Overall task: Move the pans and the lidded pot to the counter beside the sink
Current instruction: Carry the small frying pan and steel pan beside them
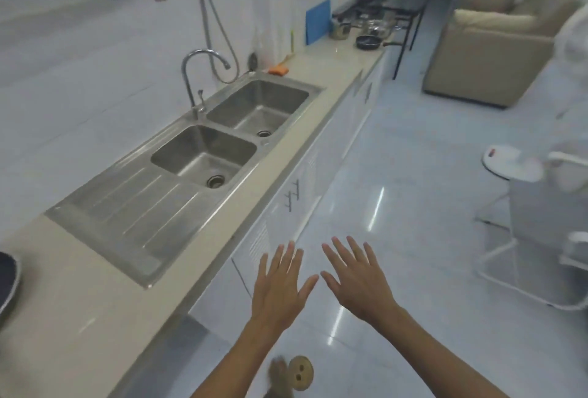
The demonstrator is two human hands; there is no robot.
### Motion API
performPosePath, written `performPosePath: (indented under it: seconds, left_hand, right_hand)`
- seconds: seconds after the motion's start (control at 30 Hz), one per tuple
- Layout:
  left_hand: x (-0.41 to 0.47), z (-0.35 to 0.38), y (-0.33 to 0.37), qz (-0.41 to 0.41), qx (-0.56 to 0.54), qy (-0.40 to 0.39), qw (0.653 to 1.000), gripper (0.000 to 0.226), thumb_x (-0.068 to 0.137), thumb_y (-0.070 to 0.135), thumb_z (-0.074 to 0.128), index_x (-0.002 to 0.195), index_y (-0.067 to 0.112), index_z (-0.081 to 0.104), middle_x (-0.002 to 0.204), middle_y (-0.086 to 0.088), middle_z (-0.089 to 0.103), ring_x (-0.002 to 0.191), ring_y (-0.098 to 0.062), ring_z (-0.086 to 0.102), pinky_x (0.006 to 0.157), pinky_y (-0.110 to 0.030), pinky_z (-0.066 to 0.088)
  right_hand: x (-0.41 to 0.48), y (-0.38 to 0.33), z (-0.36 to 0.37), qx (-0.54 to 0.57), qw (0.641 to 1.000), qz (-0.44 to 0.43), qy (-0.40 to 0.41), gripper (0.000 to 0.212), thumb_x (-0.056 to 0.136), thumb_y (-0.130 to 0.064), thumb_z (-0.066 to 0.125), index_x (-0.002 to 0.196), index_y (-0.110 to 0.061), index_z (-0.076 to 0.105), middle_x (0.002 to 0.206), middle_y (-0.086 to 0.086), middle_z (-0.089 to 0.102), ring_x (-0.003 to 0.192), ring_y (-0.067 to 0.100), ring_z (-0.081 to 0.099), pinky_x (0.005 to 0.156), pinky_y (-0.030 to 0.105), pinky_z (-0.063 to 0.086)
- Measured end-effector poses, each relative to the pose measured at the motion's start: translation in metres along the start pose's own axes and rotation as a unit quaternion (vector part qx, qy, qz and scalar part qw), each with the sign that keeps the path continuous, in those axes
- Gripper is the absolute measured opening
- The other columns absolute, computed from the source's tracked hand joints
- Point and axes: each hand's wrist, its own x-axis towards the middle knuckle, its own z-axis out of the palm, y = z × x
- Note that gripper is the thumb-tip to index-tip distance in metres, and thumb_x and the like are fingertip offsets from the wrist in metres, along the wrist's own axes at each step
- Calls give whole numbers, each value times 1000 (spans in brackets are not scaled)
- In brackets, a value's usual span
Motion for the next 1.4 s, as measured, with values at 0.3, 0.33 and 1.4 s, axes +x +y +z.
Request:
performPosePath:
  seconds: [0.3,0.33,1.4]
  left_hand:
    - [219,23,58,93,11,-5,996,76,97,71,25,149,20,49,158,-4,43,148,-25,36,120,-51,12]
    - [249,27,63,100,12,-8,995,77,97,72,24,149,21,48,159,-4,42,149,-24,35,120,-50,10]
    - [1074,115,314,97,5,11,995,75,98,68,26,143,16,57,151,-6,53,142,-25,47,117,-54,34]
  right_hand:
    - [116,145,-42,20,993,108,39,85,100,-63,-2,151,-19,49,156,9,49,144,38,41,116,63,34]
    - [136,162,-44,19,992,117,36,86,99,-63,-4,152,-20,47,158,8,47,146,38,39,117,62,32]
    - [732,775,-145,45,989,124,62,58,102,-50,39,145,-15,58,149,11,58,137,37,52,110,60,43]
